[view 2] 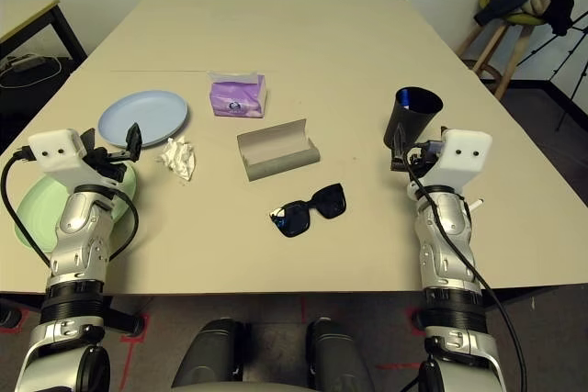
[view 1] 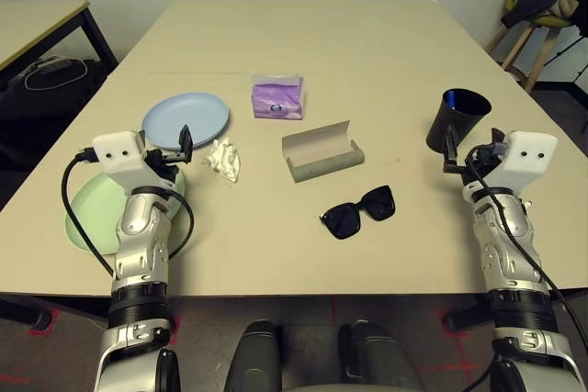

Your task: Organize and tidy the items on the table.

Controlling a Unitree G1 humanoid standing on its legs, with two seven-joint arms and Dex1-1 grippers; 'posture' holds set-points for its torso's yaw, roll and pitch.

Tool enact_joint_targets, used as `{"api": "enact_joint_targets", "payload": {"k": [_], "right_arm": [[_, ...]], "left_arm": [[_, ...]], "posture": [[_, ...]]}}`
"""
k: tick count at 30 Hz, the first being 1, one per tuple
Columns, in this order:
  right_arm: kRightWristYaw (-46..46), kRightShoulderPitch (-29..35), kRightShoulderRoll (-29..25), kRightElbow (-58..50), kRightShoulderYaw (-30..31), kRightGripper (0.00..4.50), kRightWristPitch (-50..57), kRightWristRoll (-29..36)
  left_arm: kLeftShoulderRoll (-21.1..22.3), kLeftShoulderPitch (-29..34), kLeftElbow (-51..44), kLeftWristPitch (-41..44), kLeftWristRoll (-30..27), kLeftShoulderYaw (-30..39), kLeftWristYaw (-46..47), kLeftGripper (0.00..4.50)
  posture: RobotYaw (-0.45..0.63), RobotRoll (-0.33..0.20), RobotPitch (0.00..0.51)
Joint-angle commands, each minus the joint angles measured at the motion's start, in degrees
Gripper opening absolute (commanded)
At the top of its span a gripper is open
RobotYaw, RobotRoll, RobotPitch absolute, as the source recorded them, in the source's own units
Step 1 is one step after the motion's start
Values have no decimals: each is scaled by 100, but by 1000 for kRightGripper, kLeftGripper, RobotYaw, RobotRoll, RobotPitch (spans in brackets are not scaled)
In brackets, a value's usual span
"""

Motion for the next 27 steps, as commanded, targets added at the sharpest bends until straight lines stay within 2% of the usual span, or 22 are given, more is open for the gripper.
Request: {"api": "enact_joint_targets", "payload": {"k": [1,16,19,27], "right_arm": [[-37,1,15,-57,3,4458,65,-7],[160,38,-162,8,-90,4458,27,115],[446,42,-240,82,-78,4458,-19,245],[2089,-17,-583,189,98,4458,-231,857]], "left_arm": [[-4,-6,-67,39,26,-101,-80,4500],[45,-102,64,112,-97,-136,-364,4500],[64,-94,34,143,-112,-142,-431,4500],[215,-33,-54,329,-257,-138,-817,4500]], "posture": [[179,0,83],[165,0,80],[168,0,80],[184,0,77]]}}
